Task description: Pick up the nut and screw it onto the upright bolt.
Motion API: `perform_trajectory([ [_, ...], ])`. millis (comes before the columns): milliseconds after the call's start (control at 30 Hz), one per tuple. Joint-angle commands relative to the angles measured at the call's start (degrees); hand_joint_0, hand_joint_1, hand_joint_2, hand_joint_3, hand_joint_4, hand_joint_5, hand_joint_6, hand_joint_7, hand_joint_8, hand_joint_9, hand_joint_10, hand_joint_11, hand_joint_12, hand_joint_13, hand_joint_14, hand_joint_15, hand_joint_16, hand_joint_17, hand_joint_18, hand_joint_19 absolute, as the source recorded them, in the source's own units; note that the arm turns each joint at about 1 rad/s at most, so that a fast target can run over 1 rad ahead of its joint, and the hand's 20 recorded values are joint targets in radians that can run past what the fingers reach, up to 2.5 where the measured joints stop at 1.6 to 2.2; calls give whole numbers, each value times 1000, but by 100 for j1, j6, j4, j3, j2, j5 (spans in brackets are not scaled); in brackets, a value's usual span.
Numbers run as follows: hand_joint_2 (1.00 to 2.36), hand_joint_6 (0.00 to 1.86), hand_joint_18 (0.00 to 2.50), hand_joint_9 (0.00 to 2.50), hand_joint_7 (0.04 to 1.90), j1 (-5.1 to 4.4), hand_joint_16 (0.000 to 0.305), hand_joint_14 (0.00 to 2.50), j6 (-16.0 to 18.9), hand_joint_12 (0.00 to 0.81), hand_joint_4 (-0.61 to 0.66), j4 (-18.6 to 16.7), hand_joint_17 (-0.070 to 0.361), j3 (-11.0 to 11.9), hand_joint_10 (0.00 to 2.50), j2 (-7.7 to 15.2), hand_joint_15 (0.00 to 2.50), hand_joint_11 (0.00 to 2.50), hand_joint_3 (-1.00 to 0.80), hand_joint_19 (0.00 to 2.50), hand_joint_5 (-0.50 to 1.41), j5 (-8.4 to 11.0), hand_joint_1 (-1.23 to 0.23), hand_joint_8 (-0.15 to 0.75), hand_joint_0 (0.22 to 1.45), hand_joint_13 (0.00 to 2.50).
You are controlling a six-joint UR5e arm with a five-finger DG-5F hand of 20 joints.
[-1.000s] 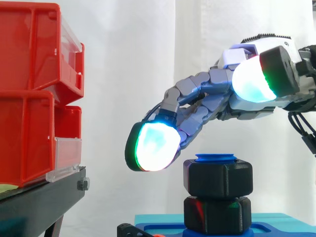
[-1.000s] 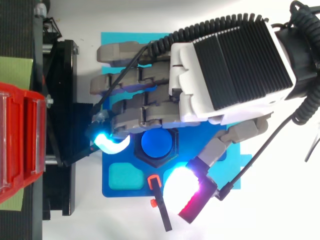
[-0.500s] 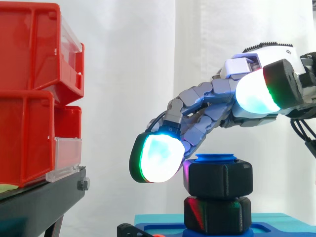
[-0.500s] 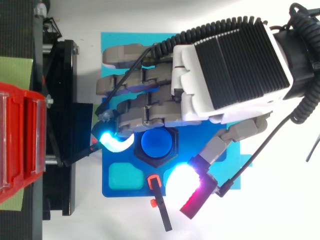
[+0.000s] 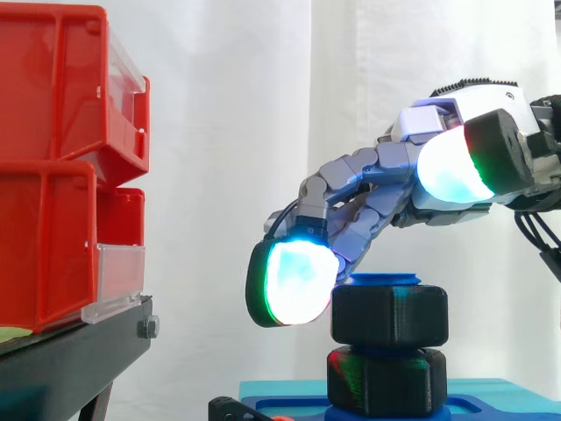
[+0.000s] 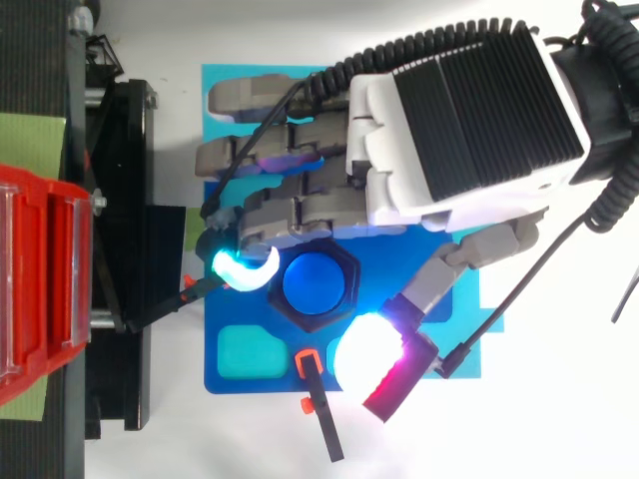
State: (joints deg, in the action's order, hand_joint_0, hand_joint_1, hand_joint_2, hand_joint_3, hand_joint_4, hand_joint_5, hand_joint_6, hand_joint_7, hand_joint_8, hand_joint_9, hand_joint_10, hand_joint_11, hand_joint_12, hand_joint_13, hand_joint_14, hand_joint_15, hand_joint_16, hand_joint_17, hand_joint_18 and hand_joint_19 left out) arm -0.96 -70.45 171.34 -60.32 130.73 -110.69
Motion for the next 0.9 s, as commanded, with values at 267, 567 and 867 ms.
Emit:
perform_trajectory([
  [267, 1000, 504, 0, 884, 1227, 193, 27, 0, -21, 259, 246, -13, 61, 3, 0, -4, 0, 0, -500, 0, -46, -138, -199, 295, 518, 352],
  [567, 1000, 537, 202, 1268, 1399, 368, 21, 0, -21, 236, 142, 40, 48, 108, 3, -4, 0, 86, -500, 0, 33, -419, -169, 286, 520, 587],
  [867, 1000, 504, 191, 1108, 1206, 360, 23, 0, -65, 250, 196, 471, 52, 521, 0, -13, 0, 38, -500, 0, -49, -445, -175, 292, 519, 566],
])
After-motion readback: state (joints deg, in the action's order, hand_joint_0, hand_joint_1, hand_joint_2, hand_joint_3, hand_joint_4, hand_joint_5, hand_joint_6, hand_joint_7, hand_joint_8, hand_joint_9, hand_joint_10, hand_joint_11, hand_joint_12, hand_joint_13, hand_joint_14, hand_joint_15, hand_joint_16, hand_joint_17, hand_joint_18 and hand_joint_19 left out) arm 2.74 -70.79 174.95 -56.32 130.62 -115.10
